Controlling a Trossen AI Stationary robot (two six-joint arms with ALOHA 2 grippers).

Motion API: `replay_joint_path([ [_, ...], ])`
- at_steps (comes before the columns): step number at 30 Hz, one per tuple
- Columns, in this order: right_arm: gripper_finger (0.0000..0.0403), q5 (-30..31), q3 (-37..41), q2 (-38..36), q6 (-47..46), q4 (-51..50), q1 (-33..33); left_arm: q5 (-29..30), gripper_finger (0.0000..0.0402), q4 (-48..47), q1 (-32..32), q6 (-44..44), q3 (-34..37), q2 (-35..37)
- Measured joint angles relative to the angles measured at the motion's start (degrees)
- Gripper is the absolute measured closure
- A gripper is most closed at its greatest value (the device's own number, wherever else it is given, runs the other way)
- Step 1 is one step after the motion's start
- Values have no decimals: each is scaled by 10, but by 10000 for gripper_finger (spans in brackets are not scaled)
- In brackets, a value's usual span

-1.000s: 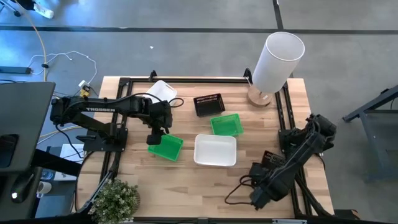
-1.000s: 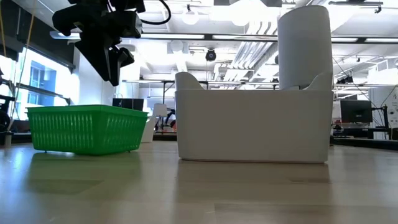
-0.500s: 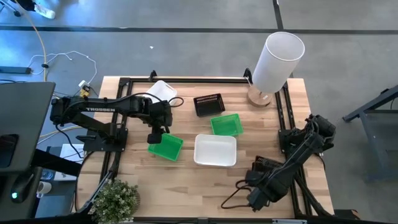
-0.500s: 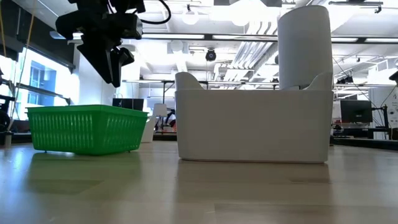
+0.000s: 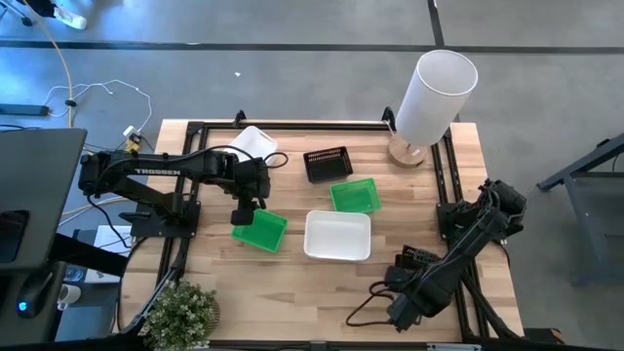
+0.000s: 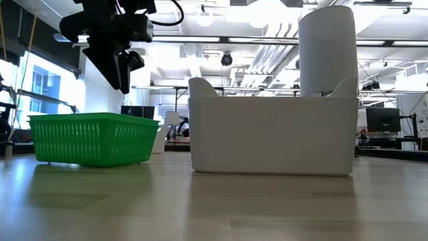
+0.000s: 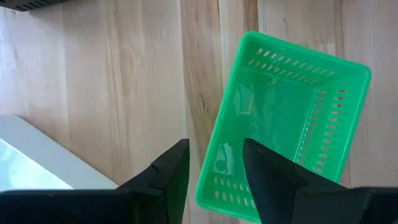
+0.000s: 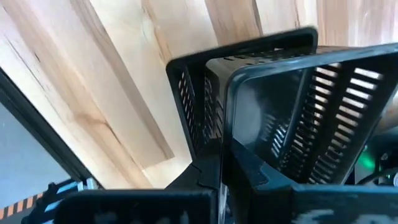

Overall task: Stack baskets by color
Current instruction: Stack the middle black bin on the bottom black bin

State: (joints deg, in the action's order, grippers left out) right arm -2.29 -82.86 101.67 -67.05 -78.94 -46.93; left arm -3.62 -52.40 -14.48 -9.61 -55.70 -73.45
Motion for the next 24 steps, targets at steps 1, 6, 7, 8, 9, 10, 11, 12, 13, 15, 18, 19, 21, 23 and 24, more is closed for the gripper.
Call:
replay_joint_path([
  [1,403,4,1,0,0,2,0,0,266,0,0,0,0,0],
  [6,403,2,2,28,10,2,0,0,266,0,0,0,0,0],
  [7,403,0,2,34,13,2,0,0,266,0,0,0,0,0],
  [8,403,-3,2,41,15,1,0,0,266,0,0,0,0,0],
  [9,403,-6,2,48,15,-1,0,0,266,0,0,0,0,0],
  [10,403,-10,2,53,17,-4,0,0,266,0,0,0,0,0],
  [11,403,-14,2,58,22,-5,0,0,266,0,0,0,0,0],
  [12,403,-17,2,62,26,-5,0,0,266,0,0,0,0,0],
  [13,403,-20,2,66,28,-5,0,0,266,0,0,0,0,0],
  [15,403,-26,2,71,28,-3,0,0,266,0,0,0,0,0],
  [18,403,-33,2,71,26,1,0,0,266,0,0,0,0,0],
  [19,402,-33,2,71,25,1,0,0,266,0,0,0,0,0],
  [21,395,-28,2,71,16,-1,0,0,266,0,0,0,0,0],
  [23,381,-28,2,71,15,0,0,0,266,0,0,4,0,0],
  [24,371,-27,2,71,13,-1,0,0,266,0,0,4,0,0],
])
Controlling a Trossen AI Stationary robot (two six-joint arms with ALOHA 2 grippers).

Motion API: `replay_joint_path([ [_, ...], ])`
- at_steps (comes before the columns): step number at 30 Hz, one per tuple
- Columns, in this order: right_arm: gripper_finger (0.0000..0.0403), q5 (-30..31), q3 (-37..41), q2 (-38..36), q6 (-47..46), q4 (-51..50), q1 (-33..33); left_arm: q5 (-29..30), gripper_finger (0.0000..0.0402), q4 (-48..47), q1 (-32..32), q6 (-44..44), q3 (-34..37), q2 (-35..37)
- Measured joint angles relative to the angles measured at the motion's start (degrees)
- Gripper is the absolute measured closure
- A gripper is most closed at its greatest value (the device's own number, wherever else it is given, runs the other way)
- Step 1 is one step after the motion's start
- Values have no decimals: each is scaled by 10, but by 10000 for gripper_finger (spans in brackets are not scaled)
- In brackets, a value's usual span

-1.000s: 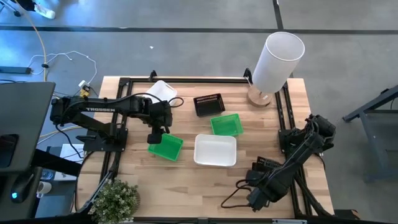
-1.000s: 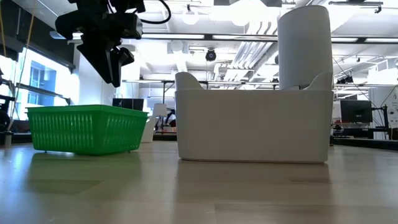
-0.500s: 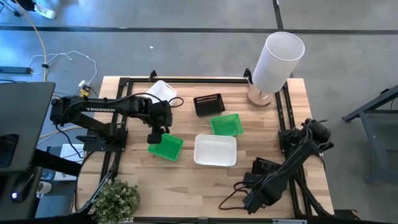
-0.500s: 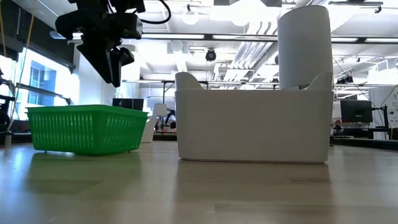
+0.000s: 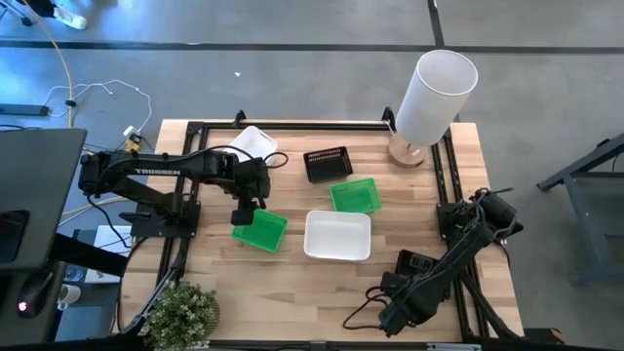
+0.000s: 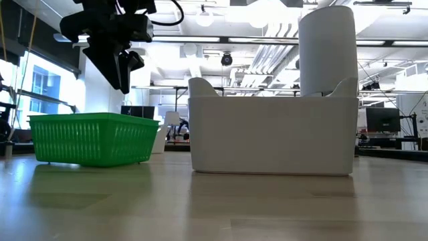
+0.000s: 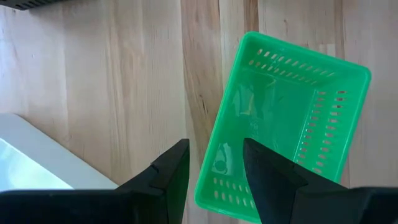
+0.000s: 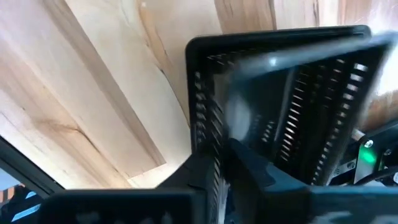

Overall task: Stack baskets by color
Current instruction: Stack the middle black bin on the bottom black bin, then stack the top white bin on the white bin

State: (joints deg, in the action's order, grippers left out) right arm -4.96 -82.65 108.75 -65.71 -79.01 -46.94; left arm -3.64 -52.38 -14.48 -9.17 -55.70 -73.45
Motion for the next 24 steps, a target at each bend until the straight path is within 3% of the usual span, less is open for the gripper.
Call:
replay_joint_path([
  [7,291,5,-5,0,-5,-8,0,0,266,0,0,2,0,0],
  [12,265,33,-44,0,-37,-46,0,0,266,0,0,16,0,0],
  [19,263,145,-117,0,-46,-94,0,0,266,3,0,38,0,0],
  [24,263,283,-147,0,-35,-110,4,1,266,11,0,45,0,0],
])
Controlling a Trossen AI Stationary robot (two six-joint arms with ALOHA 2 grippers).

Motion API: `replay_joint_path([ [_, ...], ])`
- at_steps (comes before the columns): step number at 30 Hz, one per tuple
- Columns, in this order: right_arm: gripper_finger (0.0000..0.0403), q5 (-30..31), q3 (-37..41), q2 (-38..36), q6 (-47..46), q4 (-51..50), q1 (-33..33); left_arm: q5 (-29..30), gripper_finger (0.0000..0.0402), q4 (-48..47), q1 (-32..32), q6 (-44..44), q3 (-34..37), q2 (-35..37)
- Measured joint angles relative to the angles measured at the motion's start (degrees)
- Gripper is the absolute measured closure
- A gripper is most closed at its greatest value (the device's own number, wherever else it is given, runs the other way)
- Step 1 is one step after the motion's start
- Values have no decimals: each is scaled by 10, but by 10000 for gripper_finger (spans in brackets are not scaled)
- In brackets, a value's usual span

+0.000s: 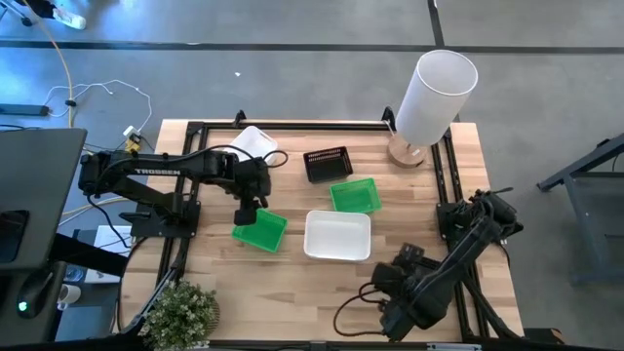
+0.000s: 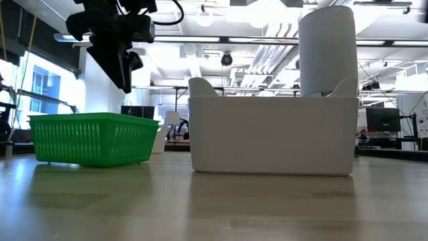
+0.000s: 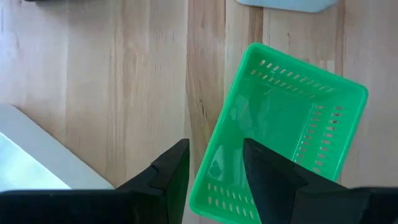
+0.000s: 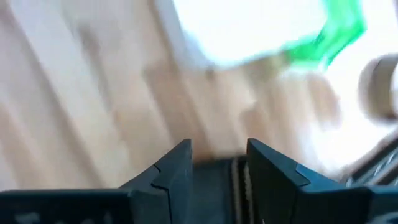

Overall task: Stack baskets by color
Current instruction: Stack the top white bin on the white bin

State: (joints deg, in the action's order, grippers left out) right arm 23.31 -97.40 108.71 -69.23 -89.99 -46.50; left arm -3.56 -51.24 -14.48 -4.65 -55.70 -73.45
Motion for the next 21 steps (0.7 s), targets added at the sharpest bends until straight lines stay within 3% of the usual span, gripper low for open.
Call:
replay_joint_path([
  [4,263,63,-13,0,34,0,20,35,266,5,0,0,0,0],
  [11,263,94,-19,0,90,0,73,105,266,13,-10,21,0,0],
  [21,263,82,-19,-4,221,0,182,117,266,34,-88,94,0,0],
])
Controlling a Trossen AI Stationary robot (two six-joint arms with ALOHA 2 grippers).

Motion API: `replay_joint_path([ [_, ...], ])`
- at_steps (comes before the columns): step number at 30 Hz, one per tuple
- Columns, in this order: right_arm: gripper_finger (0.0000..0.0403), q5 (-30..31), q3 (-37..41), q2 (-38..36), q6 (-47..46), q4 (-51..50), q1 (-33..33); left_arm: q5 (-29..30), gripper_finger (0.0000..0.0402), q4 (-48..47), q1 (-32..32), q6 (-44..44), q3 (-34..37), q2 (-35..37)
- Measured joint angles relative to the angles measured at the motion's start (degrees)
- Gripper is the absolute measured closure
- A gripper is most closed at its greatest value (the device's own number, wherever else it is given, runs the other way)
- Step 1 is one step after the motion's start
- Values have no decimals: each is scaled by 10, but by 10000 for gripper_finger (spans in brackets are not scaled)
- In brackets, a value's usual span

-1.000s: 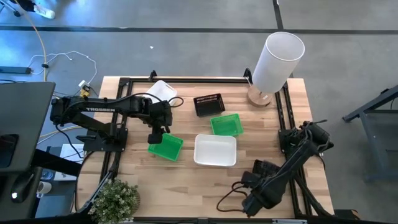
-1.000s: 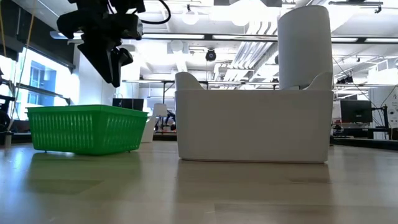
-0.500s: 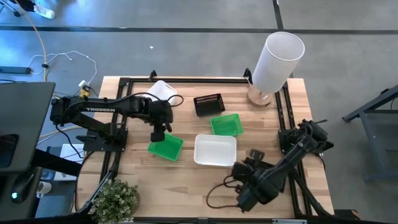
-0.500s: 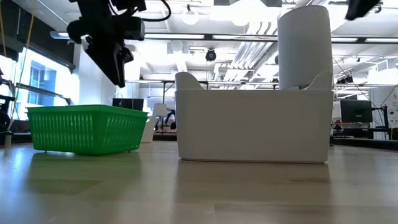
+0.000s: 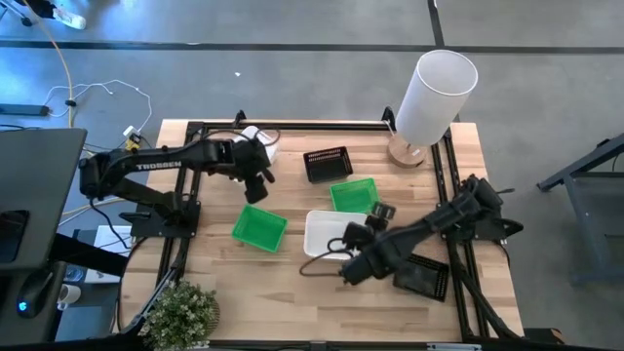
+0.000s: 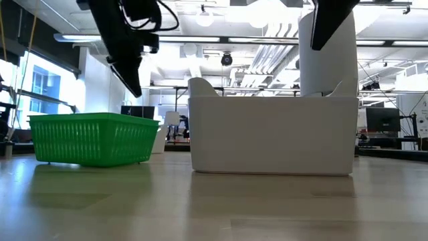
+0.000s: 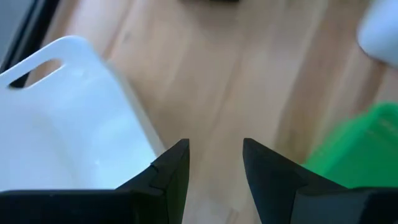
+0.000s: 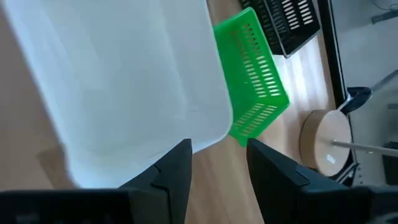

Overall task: Stack baskets by color
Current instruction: Stack the top white bin on the white bin

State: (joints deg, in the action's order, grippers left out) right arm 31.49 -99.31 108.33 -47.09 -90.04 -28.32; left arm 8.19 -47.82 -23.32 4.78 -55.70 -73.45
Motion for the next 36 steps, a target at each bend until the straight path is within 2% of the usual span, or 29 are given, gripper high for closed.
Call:
replay_joint_path([
  [8,263,2,0,-34,81,0,66,0,266,20,-64,47,0,-1],
  [15,263,25,0,-94,86,1,96,0,266,19,-95,51,0,-27],
  [23,263,24,0,-139,71,3,103,17,266,21,-102,51,0,-76],
  [36,263,25,0,-143,71,5,91,28,266,33,-102,50,0,-125],
])
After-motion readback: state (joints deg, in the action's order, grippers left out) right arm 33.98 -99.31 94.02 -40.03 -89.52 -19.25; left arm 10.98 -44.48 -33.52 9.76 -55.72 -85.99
